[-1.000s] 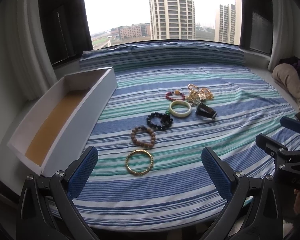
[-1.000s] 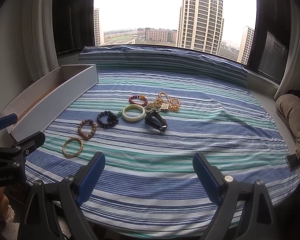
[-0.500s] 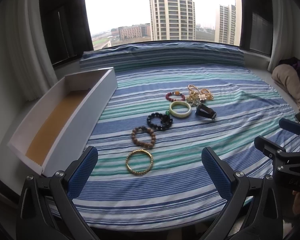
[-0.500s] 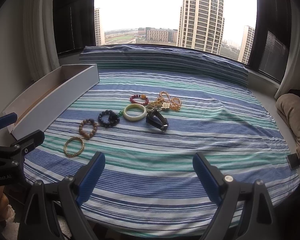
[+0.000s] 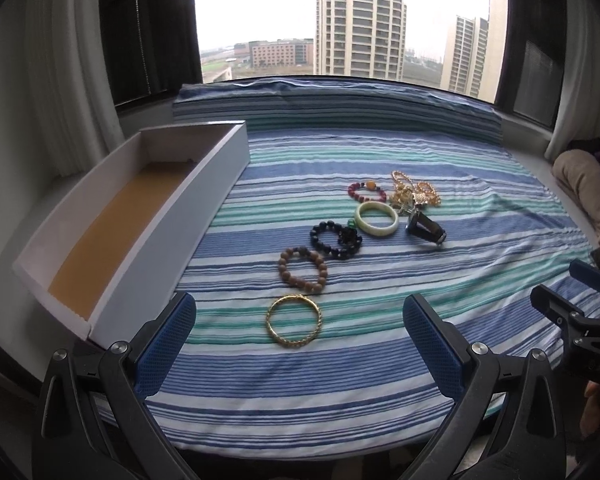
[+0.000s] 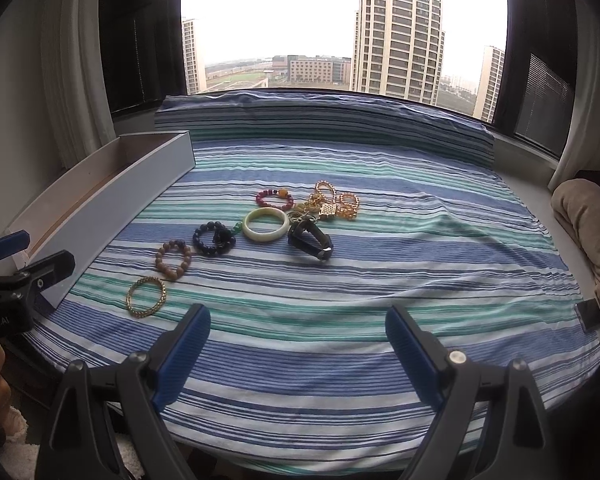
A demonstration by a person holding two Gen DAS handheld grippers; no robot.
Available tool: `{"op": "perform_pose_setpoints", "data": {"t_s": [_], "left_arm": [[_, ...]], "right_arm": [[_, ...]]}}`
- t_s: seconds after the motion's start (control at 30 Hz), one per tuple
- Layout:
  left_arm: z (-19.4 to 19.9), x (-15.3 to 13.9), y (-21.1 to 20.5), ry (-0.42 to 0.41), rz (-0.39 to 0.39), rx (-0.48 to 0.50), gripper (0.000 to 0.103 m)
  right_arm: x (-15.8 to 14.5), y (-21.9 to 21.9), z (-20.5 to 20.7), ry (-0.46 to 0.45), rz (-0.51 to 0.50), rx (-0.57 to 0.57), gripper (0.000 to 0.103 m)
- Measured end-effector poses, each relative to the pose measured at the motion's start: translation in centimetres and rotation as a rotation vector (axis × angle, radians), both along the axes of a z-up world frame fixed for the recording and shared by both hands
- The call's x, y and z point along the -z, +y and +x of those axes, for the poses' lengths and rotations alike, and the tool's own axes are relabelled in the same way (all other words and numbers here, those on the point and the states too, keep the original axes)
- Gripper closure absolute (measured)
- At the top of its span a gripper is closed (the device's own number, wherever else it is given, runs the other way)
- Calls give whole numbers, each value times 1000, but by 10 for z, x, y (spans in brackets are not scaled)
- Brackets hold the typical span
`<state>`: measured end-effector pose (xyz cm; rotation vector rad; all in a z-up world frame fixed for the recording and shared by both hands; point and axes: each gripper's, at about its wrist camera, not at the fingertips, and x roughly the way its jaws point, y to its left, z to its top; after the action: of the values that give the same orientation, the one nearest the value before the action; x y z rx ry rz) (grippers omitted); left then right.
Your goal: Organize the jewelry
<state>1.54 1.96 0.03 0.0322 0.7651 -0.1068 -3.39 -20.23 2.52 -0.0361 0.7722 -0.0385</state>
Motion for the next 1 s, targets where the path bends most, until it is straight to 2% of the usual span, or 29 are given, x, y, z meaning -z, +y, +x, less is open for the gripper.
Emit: {"op": "perform_pose_setpoints", "data": {"t_s": [0.2, 0.53, 1.0], "left_arm": [[3, 8, 16, 31, -6, -26, 0], [-2, 12, -9, 37, 30, 59, 0], [8, 23, 12, 116, -8, 14, 0]], "right_arm": [[0, 0, 2, -1, 3, -4, 12], [1, 2, 5, 5, -5, -15, 12], [7, 4, 7, 28, 5, -37, 12]]}}
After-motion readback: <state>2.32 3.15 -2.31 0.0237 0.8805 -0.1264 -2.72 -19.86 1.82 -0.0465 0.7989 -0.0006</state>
